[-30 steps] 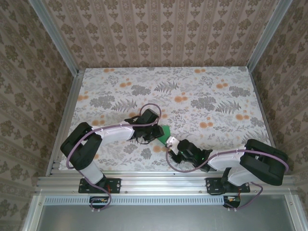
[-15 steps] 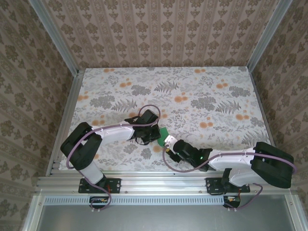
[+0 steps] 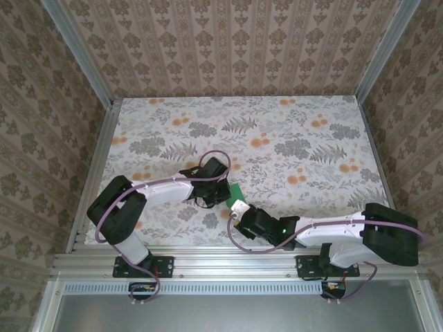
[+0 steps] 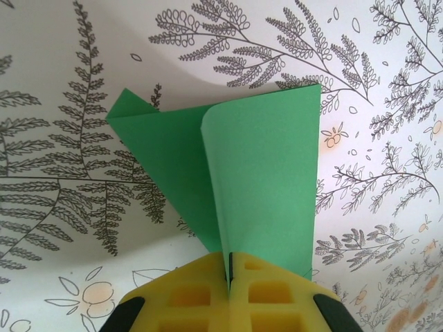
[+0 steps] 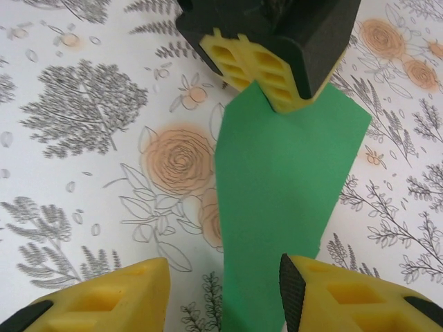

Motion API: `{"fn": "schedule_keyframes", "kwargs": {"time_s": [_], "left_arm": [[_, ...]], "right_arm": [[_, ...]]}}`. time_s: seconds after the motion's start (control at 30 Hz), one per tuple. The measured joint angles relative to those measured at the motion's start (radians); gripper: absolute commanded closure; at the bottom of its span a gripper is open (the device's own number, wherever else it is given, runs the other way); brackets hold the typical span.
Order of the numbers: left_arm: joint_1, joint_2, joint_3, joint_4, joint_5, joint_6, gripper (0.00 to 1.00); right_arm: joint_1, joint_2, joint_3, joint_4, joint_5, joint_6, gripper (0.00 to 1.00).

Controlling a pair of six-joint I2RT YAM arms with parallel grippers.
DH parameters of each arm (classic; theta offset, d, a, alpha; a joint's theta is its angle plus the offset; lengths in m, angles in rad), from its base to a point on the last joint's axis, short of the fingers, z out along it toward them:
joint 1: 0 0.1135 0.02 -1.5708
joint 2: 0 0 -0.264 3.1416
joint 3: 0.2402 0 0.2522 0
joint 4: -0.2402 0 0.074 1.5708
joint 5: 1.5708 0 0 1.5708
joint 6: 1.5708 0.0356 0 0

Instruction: Fold a paper plane with a square sheet of paper (pick it up from the middle)

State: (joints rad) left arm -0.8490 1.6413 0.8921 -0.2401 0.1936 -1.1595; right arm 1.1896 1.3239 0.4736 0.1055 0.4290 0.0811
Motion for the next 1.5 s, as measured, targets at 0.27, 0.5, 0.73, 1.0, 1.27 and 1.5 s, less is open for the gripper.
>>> {"fn": "schedule_keyframes", "kwargs": {"time_s": [0.27,0.5,0.73,1.0,1.27,1.5], "left_arm": [[0.000,0.002,0.006,-0.003,0.000,0.000,1.00],[0.000,0.007,0.021,-0.008,0.000,0.000,1.00],[0.000,0.009,0.027,-0.015,0.001,0.000,0.98],[0.000,0.008,0.028,-0.017,0.000,0.001,0.63],[0.026,-0.108,0.019,-0.048,-0.038,0.019,0.32],[0.032,-0.253,-0.002,-0.067,-0.074,0.053,0.37]], "right_arm": [[0.000,0.106,0.060,-0.028,0.064,-0.002,0.74],[0.000,0.116,0.066,-0.040,0.082,0.002,0.81],[0.000,0.127,0.070,-0.045,0.092,0.020,0.95],[-0.044,0.116,0.059,-0.023,0.022,0.083,1.00],[-0.230,0.028,-0.031,0.113,-0.295,0.230,1.00],[-0.372,0.046,-0.068,0.251,-0.542,0.383,1.00]]}}
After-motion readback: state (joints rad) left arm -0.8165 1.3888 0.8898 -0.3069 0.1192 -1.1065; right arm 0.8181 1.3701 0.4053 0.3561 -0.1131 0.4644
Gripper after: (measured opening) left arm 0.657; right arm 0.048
